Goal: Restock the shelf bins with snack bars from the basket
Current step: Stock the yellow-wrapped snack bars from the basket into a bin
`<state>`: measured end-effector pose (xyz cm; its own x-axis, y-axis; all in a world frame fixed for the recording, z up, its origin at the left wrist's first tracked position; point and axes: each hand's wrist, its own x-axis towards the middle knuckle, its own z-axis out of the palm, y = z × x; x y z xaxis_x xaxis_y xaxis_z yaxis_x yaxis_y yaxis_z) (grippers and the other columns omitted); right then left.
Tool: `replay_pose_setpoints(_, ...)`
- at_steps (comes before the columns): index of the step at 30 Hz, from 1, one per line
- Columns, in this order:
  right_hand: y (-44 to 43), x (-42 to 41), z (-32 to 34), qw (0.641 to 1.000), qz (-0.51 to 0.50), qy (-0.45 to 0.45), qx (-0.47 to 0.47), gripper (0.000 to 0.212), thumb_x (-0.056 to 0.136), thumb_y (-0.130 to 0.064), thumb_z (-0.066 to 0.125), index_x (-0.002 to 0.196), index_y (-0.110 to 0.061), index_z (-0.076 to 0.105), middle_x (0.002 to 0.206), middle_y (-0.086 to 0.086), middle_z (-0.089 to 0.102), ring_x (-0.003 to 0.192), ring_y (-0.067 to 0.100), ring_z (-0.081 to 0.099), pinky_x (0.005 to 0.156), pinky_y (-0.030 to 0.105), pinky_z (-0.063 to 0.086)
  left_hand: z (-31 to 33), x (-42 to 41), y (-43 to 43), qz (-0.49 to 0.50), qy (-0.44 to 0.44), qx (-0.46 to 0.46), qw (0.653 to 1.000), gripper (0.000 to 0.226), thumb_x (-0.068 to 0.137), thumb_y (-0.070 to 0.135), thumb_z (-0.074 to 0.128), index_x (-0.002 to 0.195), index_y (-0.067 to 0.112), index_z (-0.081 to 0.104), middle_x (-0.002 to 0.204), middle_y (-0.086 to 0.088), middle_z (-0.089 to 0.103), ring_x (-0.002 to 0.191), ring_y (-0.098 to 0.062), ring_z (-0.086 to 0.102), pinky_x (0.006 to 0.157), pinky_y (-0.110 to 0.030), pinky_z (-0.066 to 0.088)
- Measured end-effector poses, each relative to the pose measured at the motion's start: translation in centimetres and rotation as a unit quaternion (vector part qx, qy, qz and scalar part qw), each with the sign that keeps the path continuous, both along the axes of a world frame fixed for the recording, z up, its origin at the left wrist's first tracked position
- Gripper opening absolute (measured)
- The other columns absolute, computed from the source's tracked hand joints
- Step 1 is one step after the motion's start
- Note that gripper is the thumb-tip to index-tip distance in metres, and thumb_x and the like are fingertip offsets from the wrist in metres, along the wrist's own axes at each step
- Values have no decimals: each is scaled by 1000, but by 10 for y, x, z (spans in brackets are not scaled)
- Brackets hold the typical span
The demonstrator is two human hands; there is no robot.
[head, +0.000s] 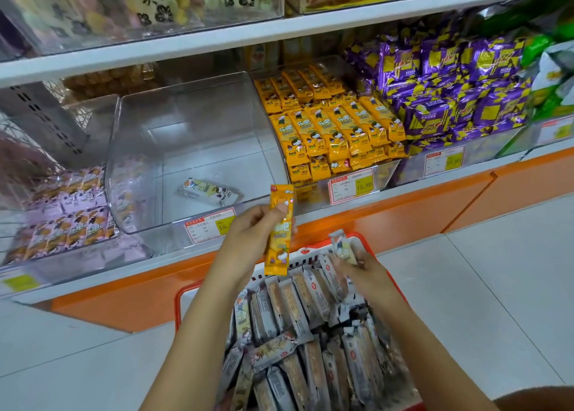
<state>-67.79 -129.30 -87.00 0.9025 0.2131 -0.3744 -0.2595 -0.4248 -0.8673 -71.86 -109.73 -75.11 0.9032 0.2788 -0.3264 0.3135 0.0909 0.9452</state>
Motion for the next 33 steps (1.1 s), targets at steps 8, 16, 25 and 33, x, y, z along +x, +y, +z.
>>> replay_pose_setpoints(8, 5, -11, 76, 964, 85, -6, 252, 41, 85, -31, 56, 124, -19, 62, 86, -9, 70, 74, 13, 65, 68, 23, 53, -13, -10, -10, 29, 21, -189, 981, 16, 92, 7, 54, 105, -1, 60, 98, -13, 73, 91, -23, 70, 83, -36, 57)
replay_pose_setpoints(16, 11, -20, 94, 970, 23, -159, 185, 26, 84, -33, 67, 107, -21, 62, 105, -9, 68, 94, 11, 65, 73, 24, 53, 7, -9, -7, -6, -31, -241, 970, 25, 75, 16, 61, 94, -1, 64, 97, -15, 73, 88, -22, 71, 74, -32, 59)
replay_pose_setpoints(25, 28, -18, 126, 907, 54, -414, -51, 72, 72, -59, 72, 130, -21, 52, 119, -12, 35, 93, -12, 46, 75, -1, 36, 38, 10, -19, 25, -92, -245, 965, 29, 80, 14, 63, 105, -1, 63, 103, -16, 71, 90, -24, 70, 75, -34, 59)
replay_pose_setpoints(33, 39, 12, 154, 833, 10, -539, -120, 71, 81, -46, 50, 135, 0, 50, 110, 11, 56, 94, 13, 51, 75, 24, 46, 59, 23, -21, -98, -107, -152, 978, 46, 68, 35, 65, 105, 7, 65, 98, -11, 71, 90, -23, 67, 88, -39, 54)
